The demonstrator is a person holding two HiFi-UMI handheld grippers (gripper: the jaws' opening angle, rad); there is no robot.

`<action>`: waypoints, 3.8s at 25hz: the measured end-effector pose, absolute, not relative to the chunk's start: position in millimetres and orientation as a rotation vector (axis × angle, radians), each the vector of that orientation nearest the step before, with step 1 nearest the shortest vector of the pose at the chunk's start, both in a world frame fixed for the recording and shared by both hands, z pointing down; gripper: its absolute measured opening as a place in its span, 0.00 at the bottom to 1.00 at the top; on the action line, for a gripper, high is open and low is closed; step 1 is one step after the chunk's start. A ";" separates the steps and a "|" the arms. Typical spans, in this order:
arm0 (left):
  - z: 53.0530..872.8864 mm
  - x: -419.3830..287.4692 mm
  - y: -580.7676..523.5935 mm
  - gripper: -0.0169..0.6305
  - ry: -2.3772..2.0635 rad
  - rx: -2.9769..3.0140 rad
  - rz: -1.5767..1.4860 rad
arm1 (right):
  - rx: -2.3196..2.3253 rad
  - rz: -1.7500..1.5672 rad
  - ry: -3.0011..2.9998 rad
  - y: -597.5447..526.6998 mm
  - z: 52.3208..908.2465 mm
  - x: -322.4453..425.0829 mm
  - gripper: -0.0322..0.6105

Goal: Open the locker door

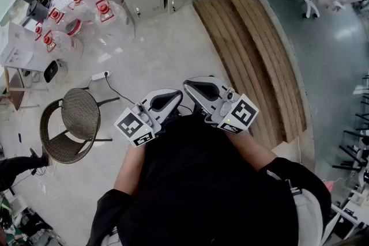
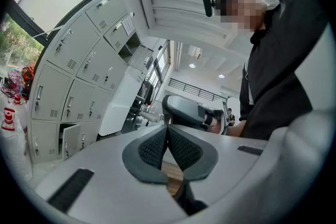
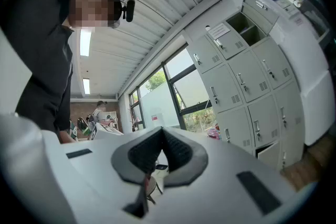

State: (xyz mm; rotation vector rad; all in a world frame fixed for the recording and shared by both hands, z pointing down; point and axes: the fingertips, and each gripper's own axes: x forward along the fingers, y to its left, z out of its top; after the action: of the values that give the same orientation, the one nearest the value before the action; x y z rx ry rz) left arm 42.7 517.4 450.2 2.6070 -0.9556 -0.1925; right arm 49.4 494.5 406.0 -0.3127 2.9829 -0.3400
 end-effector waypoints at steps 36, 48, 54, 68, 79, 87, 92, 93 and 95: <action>468.8 55.0 470.7 0.05 -0.984 2.523 -0.186 | -0.456 -0.533 2.908 417.1 429.1 89.6 0.07; 463.9 74.2 328.9 0.05 -1.102 2.465 -0.128 | -0.417 -0.523 2.867 270.3 418.6 138.6 0.07; 442.4 116.6 266.7 0.05 -1.135 2.481 -0.108 | -0.321 -0.557 2.871 219.0 416.4 182.6 0.07; 437.8 99.7 207.2 0.05 -1.281 2.415 -0.097 | -0.171 -0.575 2.852 142.7 421.2 160.7 0.07; 440.5 17.9 124.2 0.05 -1.219 2.465 -0.220 | -0.319 -0.521 2.910 64.1 425.9 97.2 0.07; 433.7 -75.7 54.5 0.05 -1.229 2.488 -0.278 | -0.371 -0.495 2.949 -7.8 412.8 2.1 0.07; 429.5 -116.7 28.6 0.05 -1.192 2.511 -0.281 | -0.417 -0.428 2.968 -40.1 401.7 -45.4 0.07; 428.9 -124.3 23.1 0.05 -1.181 2.515 -0.283 | -0.430 -0.409 2.969 -46.5 399.0 -53.7 0.07; 428.3 -137.9 11.7 0.05 -1.156 2.521 -0.289 | -0.461 -0.373 2.967 -59.5 393.4 -68.1 0.07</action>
State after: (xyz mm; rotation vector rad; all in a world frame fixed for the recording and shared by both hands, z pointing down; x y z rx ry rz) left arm -137.9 11.7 428.3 2.5214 -1.1560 -0.2894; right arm -68.1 -59.5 393.4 -0.4607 2.9674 -0.3731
